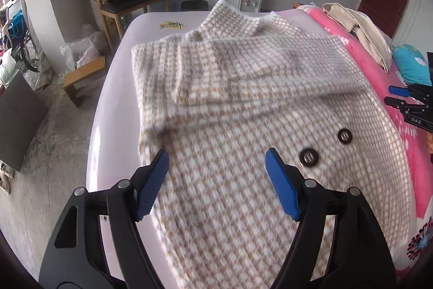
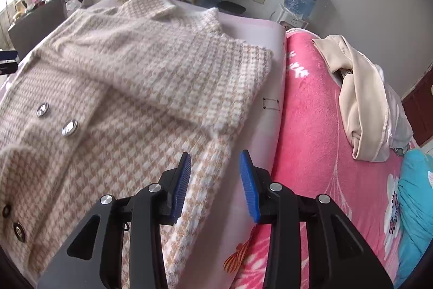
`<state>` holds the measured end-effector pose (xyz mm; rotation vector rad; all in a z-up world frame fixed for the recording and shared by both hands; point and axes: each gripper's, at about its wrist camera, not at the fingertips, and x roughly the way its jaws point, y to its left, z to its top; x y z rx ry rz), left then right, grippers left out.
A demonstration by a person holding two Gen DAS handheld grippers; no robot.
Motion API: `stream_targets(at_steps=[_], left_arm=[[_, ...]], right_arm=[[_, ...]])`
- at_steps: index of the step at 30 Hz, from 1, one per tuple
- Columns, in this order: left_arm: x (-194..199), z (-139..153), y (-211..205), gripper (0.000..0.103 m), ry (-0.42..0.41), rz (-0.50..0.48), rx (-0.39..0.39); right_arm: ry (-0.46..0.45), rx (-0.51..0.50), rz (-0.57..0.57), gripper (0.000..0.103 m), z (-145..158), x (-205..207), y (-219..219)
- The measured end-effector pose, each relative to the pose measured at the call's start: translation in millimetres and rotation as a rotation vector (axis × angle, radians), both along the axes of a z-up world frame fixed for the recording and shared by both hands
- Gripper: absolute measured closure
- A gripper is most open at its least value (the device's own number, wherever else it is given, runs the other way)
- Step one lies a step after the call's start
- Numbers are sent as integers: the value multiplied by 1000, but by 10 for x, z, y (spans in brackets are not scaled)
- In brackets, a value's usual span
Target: Fold large clothes
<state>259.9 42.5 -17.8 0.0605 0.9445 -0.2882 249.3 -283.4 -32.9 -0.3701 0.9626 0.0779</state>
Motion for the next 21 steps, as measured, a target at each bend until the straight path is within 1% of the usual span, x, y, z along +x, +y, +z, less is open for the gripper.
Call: stream_targets(at_steps=[2,4,5,6,9,11,12,15,17,19,21], left_arm=[[-223,-51,-3,33,15,-10,-8],[-420,-98,-18,33,12,-14,3],[-517,-110,-21,33,5,-13,10],[-624,-113,-8,33,-4,-14,9],[-929,-125,107,33,-36,-3,14],[-1064,-164,210,33,-36,19,-2],[-1110,-192,261,33,-31,34,-13],[-1218,-251,372,33,-27,65,-46],[-1279,-259,386,33,-44,81,-42],[-1335,-262,370,33,-58,86,-40],[-1406,-268,359,33,-73,94,-32]], right_arm=[[15,-43,-9,67,-145,-2,40],[12,-97,-36,67,-278,76,12],[29,-94,-66,67,-330,121,-50],[43,-54,-94,60,-345,147,-157],[29,4,-163,59,-268,117,-417],[36,45,-188,59,-223,89,-497],[32,46,-194,59,-191,76,-484],[-17,45,-178,59,-37,54,-334],[-38,57,-154,59,0,91,-211],[-28,22,-152,59,-97,193,-120],[18,-88,-204,57,-308,324,-128]])
